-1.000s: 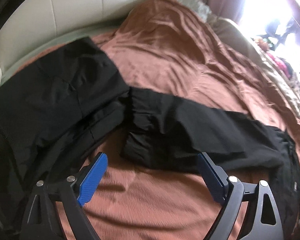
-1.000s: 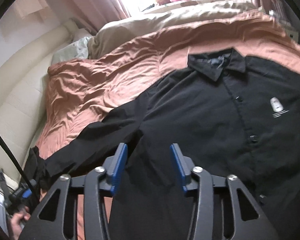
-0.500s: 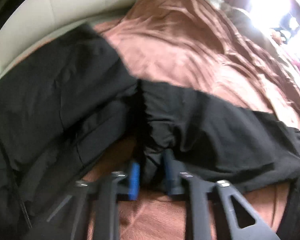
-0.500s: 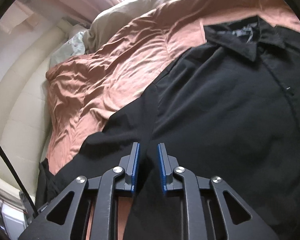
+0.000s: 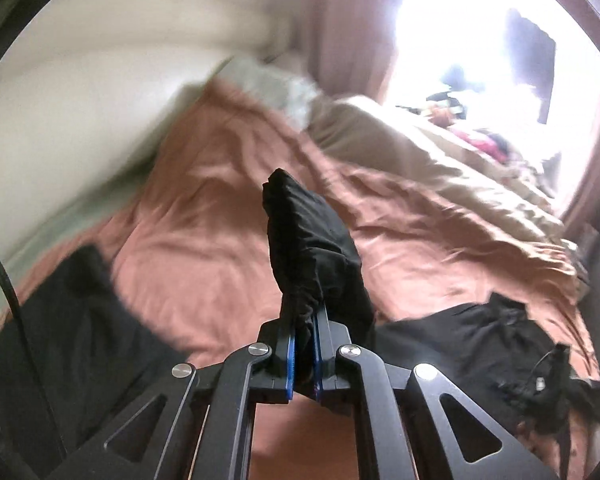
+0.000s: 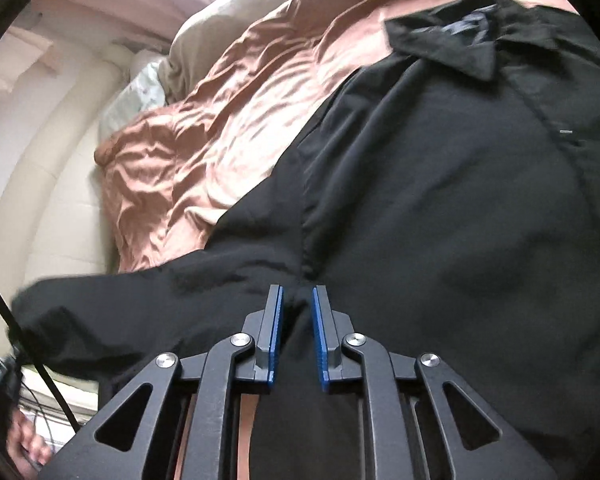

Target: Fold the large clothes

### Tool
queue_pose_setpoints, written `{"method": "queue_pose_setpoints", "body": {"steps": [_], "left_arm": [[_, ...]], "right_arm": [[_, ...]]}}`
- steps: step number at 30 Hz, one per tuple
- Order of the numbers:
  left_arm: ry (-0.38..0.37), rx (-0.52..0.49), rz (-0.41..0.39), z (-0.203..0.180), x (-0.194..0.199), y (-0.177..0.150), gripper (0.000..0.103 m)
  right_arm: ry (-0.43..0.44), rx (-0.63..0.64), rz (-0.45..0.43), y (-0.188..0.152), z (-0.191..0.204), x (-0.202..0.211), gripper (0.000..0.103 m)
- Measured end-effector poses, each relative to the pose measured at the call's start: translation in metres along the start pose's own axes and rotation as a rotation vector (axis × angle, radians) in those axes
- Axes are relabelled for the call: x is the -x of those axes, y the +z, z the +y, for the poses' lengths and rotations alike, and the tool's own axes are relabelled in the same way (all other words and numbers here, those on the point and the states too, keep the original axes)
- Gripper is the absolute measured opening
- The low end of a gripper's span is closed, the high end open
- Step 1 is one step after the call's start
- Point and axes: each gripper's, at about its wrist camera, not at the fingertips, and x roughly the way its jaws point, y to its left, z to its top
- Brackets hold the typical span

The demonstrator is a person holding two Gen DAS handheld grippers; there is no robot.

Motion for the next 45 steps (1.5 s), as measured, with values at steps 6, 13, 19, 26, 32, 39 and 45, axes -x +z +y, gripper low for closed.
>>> {"method": "queue_pose_setpoints", "body": {"steps": [6, 13, 19, 26, 32, 39, 45], "left_arm": [[-0.138, -0.091, -0.053, -0.092, 0.018, 0.039, 0.006], [-0.242, -0.219, -0.079, -0.203, 0.036, 0.057, 0.006], [-0.31, -0.303, -0.073, -0.286, 0.036, 0.052, 0.006], [-0.409, -0.407, -0.008, -0.381, 0.015, 0.021, 0.006], [-0.47, -0.568, 0.169, -0.462, -0.029, -0.033, 0.011], [-0.537, -0.568, 0.279, -0.47, -0.067, -0.081, 0.078], [-0.45, -0.517, 0.297, -0.432, -0.087, -0.084, 0.078]], "right_arm": [[-0.007, 0.025, -0.09, -0.018, -0.01, 0.072, 0.063], [-0.088, -0.018, -0.176, -0.037, -0.067, 0.152, 0.063], [-0.092, -0.1, -0.231, -0.033, -0.114, 0.187, 0.063], [-0.06, -0.231, -0.267, -0.027, -0.16, 0.201, 0.063], [-0.05, -0.348, -0.319, -0.03, -0.202, 0.226, 0.063], [-0.069, -0.419, -0.346, -0.029, -0.229, 0.237, 0.063], [-0.078, -0.39, -0.308, -0.029, -0.221, 0.231, 0.063]]}}
